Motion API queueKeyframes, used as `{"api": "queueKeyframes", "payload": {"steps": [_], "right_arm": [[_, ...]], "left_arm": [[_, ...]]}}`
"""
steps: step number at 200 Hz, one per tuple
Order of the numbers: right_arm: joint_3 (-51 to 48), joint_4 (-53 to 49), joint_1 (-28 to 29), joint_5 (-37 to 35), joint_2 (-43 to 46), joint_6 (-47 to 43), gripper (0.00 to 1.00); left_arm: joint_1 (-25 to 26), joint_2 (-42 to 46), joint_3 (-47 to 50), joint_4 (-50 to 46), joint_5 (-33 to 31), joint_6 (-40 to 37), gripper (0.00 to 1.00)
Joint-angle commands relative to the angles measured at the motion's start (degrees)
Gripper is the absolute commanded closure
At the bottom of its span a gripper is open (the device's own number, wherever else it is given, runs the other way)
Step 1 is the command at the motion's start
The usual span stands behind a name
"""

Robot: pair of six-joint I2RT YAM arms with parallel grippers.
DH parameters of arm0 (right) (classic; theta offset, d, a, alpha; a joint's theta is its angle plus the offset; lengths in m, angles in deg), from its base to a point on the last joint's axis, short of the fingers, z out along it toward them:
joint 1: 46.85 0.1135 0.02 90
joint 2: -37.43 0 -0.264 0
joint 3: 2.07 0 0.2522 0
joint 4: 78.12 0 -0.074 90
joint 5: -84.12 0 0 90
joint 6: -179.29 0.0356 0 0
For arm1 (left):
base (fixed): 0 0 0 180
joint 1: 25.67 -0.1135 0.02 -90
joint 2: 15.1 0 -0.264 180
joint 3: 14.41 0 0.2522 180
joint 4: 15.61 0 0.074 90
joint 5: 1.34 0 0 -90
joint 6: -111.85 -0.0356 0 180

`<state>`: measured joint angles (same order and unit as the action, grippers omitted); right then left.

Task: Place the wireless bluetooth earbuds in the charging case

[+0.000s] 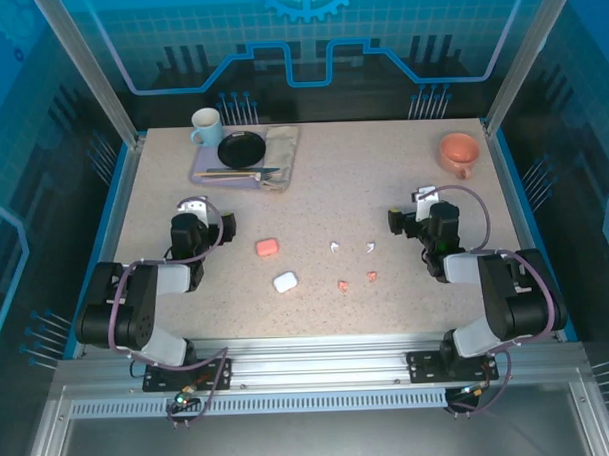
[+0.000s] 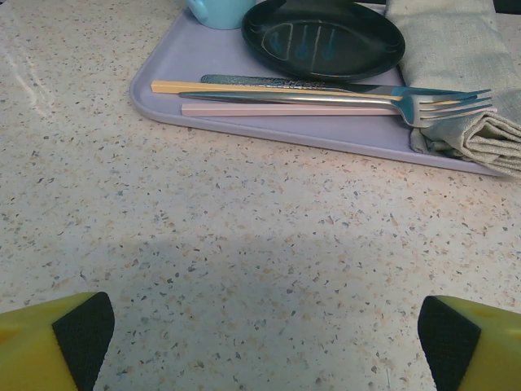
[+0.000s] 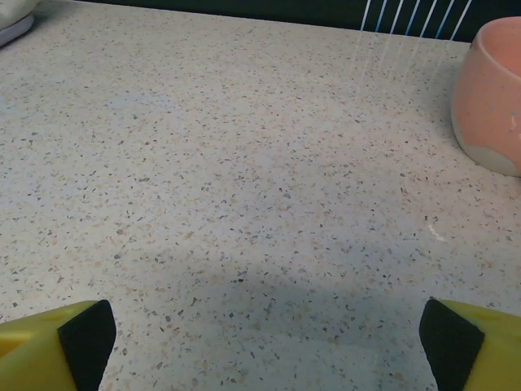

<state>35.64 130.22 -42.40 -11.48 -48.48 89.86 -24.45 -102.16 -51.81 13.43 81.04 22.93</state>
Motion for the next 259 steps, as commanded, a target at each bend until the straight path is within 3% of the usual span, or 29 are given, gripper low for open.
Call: {"api": "queueKeyframes", "payload": {"steps": [1, 138, 174, 196, 211, 230, 259], "right_arm": [[0.71, 1.14, -0.71, 0.99, -0.31, -0.92, 0.00], [0.87, 0.71, -1.39, 1.88, -0.15, -0.48, 0.00], [12.65, -27.06, -1.43, -3.81, 9.15, 5.23, 0.00], [20.40, -42.31, -1.50, -2.76, 12.01, 12.50, 0.00], [25.75, -53.40, -2.26, -6.02, 11.41, 24.39, 0.00], [33.75, -64.92, -4.44, 1.56, 7.36, 25.28, 0.00], [37.69, -71.20, -1.58, 11.02, 6.32, 20.57, 0.00]], "left_arm": [[-0.43, 0.20, -0.06, 2.31, 1.31, -0.52, 0.01], [-1.21, 0.20, -0.31, 1.84, 3.02, -0.20, 0.01], [-1.16, 2.01, -1.83, -2.33, 1.46, 0.34, 0.01], [-1.13, 5.63, -6.43, -13.90, -4.59, 2.85, 0.01], [-1.04, 8.29, -10.52, -23.28, -7.36, 5.17, 0.01], [-1.04, 11.53, -15.37, -34.33, -8.60, 9.45, 0.01], [-0.86, 14.58, -23.61, -51.21, -7.57, 18.00, 0.01]]}}
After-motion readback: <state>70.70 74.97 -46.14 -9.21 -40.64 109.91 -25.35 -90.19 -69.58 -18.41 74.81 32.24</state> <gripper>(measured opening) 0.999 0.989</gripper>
